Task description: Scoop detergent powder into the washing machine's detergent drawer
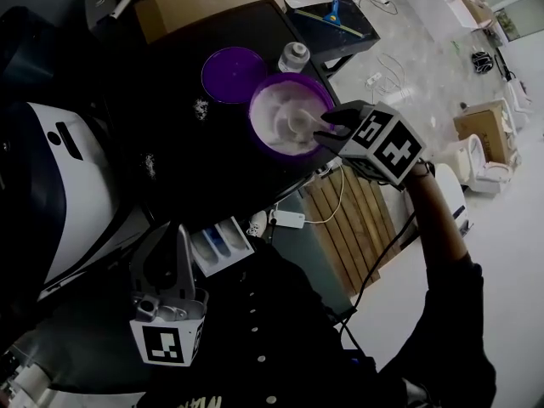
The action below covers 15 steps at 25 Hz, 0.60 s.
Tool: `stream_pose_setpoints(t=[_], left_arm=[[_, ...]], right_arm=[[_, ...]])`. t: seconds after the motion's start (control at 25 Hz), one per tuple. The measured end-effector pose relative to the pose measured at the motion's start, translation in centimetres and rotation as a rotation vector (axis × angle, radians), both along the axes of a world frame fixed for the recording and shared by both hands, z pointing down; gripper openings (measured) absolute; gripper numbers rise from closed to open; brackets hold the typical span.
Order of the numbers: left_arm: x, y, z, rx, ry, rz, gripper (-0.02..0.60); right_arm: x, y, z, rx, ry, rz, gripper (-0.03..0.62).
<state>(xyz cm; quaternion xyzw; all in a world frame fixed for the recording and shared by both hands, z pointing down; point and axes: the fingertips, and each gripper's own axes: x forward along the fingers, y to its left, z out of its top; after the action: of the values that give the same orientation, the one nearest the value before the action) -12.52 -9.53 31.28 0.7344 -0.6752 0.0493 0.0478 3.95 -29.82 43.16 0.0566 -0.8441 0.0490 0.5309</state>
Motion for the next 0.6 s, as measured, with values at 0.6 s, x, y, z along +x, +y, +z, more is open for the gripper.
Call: stream_pose_setpoints(t=[0.6], left_arm=[[-0.5,-2.2,1.0,-0.006,0.019,-0.028,0.015]], right_arm=[[0.0,0.5,1.3,-0.129,0.134,-0.110,0.035]])
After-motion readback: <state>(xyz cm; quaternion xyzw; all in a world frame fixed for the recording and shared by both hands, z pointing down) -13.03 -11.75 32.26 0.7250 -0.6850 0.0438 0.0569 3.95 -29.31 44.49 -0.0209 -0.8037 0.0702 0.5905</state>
